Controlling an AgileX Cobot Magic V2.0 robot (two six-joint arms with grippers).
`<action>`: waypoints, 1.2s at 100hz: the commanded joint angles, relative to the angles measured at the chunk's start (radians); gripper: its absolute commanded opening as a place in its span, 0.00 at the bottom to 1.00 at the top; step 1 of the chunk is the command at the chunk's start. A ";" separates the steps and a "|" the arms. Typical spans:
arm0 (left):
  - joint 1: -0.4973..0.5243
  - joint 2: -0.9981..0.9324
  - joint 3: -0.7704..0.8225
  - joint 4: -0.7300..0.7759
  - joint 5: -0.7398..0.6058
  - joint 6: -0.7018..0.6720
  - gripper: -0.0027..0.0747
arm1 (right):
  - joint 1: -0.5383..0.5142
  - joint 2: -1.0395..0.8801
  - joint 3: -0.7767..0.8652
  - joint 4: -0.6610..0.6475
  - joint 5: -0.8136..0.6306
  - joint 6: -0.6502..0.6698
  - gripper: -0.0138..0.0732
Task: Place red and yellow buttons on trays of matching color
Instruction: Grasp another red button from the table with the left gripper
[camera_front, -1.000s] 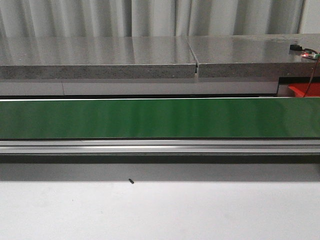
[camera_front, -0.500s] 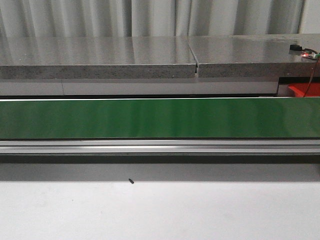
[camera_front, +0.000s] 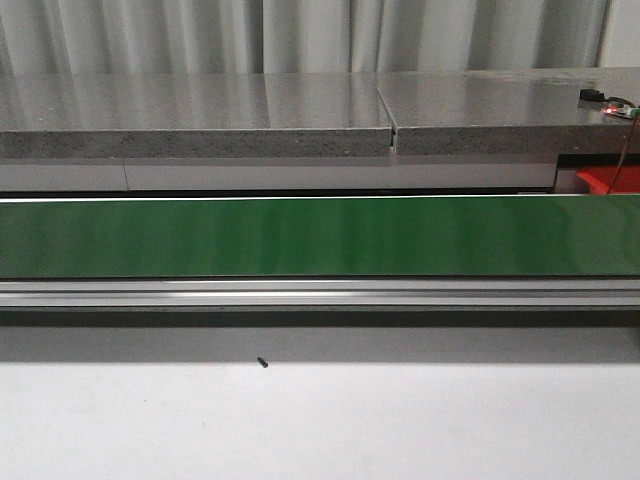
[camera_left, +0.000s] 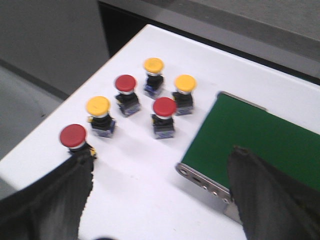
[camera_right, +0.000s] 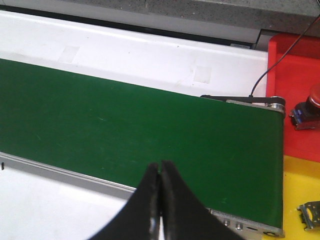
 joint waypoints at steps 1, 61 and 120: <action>0.065 0.095 -0.087 0.022 -0.071 -0.017 0.74 | 0.002 -0.005 -0.025 0.006 -0.053 -0.012 0.03; 0.302 0.747 -0.311 0.075 -0.085 -0.005 0.74 | 0.002 -0.005 -0.025 0.006 -0.053 -0.012 0.03; 0.326 0.925 -0.367 0.107 -0.112 -0.005 0.74 | 0.002 -0.005 -0.025 0.006 -0.053 -0.012 0.03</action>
